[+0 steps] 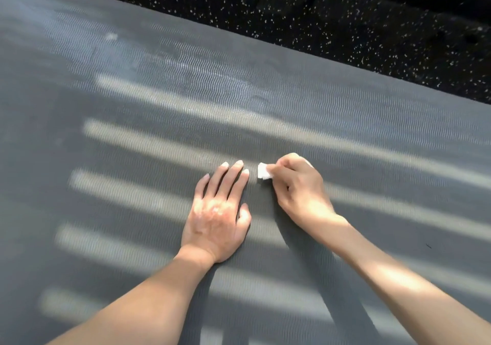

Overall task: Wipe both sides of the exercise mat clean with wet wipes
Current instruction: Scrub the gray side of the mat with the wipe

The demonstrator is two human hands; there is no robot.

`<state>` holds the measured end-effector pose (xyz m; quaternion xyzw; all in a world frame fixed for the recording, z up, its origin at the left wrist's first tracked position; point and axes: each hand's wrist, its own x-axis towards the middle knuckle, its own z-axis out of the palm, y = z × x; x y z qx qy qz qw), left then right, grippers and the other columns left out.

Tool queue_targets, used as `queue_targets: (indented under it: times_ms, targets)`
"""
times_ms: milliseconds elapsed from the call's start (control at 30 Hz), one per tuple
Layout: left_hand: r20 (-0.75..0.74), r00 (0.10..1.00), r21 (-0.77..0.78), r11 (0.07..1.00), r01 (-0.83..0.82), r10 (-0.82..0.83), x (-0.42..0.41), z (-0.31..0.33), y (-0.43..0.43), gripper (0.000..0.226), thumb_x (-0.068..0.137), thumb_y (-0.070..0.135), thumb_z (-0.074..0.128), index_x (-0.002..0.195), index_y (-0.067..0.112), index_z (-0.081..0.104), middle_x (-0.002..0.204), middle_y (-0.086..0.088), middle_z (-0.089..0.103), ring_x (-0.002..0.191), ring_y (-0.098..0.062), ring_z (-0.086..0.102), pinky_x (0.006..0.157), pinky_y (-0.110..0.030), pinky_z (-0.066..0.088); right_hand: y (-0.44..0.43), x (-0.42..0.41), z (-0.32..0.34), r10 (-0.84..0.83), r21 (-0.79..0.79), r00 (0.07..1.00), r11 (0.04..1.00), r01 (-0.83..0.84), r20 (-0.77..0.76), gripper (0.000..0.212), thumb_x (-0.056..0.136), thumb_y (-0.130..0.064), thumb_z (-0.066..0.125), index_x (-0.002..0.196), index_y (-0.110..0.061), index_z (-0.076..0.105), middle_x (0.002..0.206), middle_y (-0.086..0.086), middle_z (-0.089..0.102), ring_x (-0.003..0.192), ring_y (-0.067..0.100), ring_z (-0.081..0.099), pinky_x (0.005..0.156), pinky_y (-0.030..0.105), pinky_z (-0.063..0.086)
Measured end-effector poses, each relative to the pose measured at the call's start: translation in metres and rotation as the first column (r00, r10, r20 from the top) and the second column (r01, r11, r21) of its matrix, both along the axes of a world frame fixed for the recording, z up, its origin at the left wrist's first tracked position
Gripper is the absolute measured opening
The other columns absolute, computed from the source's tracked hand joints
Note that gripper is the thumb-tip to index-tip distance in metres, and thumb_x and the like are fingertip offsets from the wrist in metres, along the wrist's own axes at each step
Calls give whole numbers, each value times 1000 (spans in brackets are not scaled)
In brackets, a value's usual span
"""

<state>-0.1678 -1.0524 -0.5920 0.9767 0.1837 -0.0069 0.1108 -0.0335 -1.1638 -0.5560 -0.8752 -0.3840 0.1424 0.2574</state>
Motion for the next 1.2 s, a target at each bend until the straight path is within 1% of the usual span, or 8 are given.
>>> queue_targets:
  times_ms: [133,300,400,500,600,700,867,1200]
  targets:
    - [-8,1000,3,1000,9,-9,3,1,2,62,85,32,41,143,12,48,154,-3,41,141,-25,37,114,-47,28,55,76,4,-86,-60,982,993,97,168,31,88,-11,45,99,-7,74,97,19,64,90,37,62,78,34,46]
    - [-50,999,-10,1000,17,-17,0,2,0,62,86,32,39,145,12,46,155,-3,39,143,-25,35,115,-48,29,82,125,5,-200,-29,963,978,209,183,32,89,-6,47,105,-12,74,107,14,65,98,27,61,86,28,46]
    - [-46,999,-10,1000,13,-14,-1,1,0,63,86,32,39,145,12,46,155,-3,39,143,-25,35,115,-48,29,64,94,2,-161,-149,969,970,191,188,30,90,-7,47,105,-9,72,106,18,61,99,35,59,82,33,43]
    - [-43,999,-7,1000,17,-17,0,2,1,63,86,32,39,145,12,46,154,-3,40,142,-25,35,115,-48,29,63,96,9,-128,-94,981,985,142,144,29,92,-6,51,108,-15,73,106,16,60,98,35,58,82,38,47]
    - [-41,999,-19,1000,25,-25,0,2,1,63,86,33,39,145,12,45,155,-3,39,143,-25,34,116,-47,27,85,141,16,-206,-77,970,973,217,131,27,91,-5,52,105,-13,74,103,6,62,94,23,60,86,34,49]
    - [-35,999,-11,1000,27,-27,-1,3,1,62,86,33,40,145,11,46,155,-4,39,143,-25,34,116,-47,27,97,160,15,-303,-59,948,949,309,99,26,91,-10,51,102,-10,74,102,13,65,95,27,61,83,35,49]
    - [-35,999,-14,1000,22,-23,-3,3,1,63,86,33,40,145,12,46,154,-3,40,143,-25,34,115,-47,28,64,119,6,-139,28,983,990,136,120,29,91,-2,51,106,-11,74,104,13,63,94,24,59,80,24,44]
    - [14,1000,-14,1000,13,-13,-1,-2,1,61,84,31,42,142,12,50,152,-4,43,141,-25,37,113,-47,29,82,159,-3,-218,-76,956,969,236,194,30,96,-8,47,114,-13,71,109,14,57,99,27,53,72,23,30]
